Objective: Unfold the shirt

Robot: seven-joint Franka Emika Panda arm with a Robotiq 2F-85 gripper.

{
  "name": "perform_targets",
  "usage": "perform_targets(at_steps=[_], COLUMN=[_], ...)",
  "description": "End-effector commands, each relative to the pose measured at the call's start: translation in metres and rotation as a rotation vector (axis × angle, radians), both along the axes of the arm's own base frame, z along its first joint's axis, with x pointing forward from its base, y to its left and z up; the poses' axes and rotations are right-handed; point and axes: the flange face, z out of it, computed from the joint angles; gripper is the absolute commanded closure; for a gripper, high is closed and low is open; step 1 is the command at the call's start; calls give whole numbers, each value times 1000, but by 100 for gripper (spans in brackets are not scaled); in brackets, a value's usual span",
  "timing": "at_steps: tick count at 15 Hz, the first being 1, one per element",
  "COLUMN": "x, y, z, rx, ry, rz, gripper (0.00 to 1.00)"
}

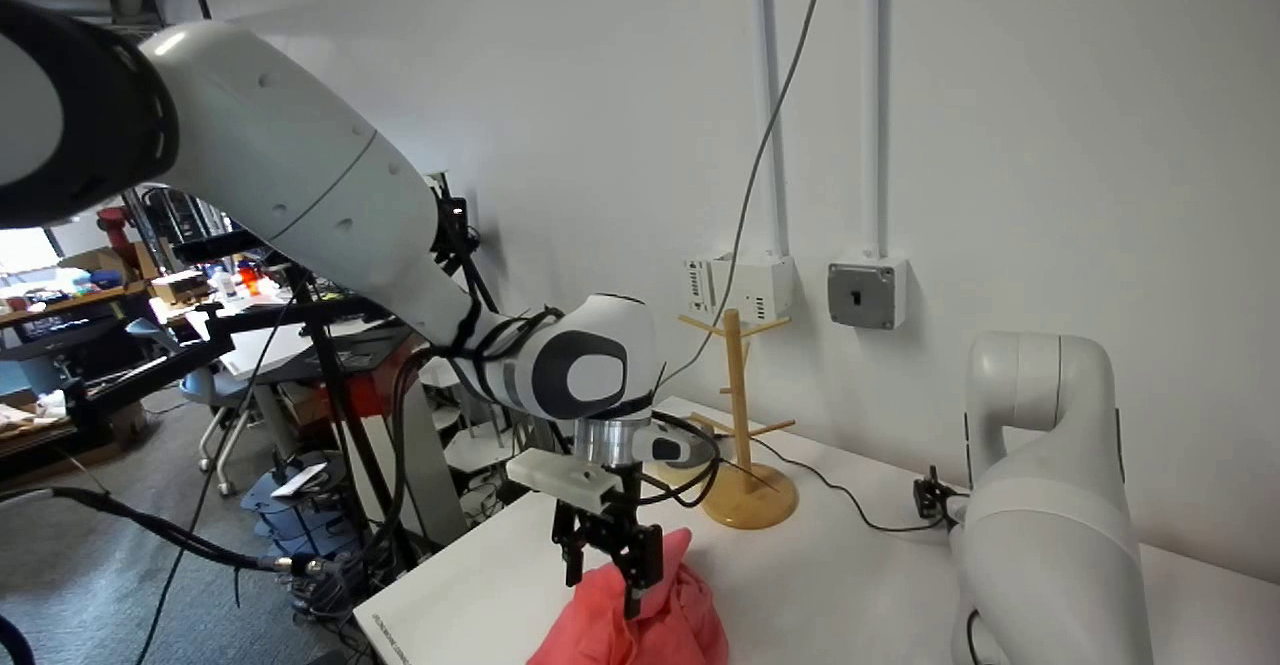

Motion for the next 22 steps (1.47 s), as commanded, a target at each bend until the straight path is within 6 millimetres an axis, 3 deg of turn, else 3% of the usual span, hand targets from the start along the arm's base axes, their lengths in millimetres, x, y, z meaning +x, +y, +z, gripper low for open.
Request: perform_targets(at_steps=[1,9,17,19,22], x=[-13,-4,-6,-7,-8], y=[-5,-4,-8,-8,-6], z=[-5,-35,-71,-76,-77], rx=[28,55,50,49,45], ry=[-23,-139,-141,-137,-138], rz=[-3,12,-14,-15,-11], gripper=[0,0,2,26,48])
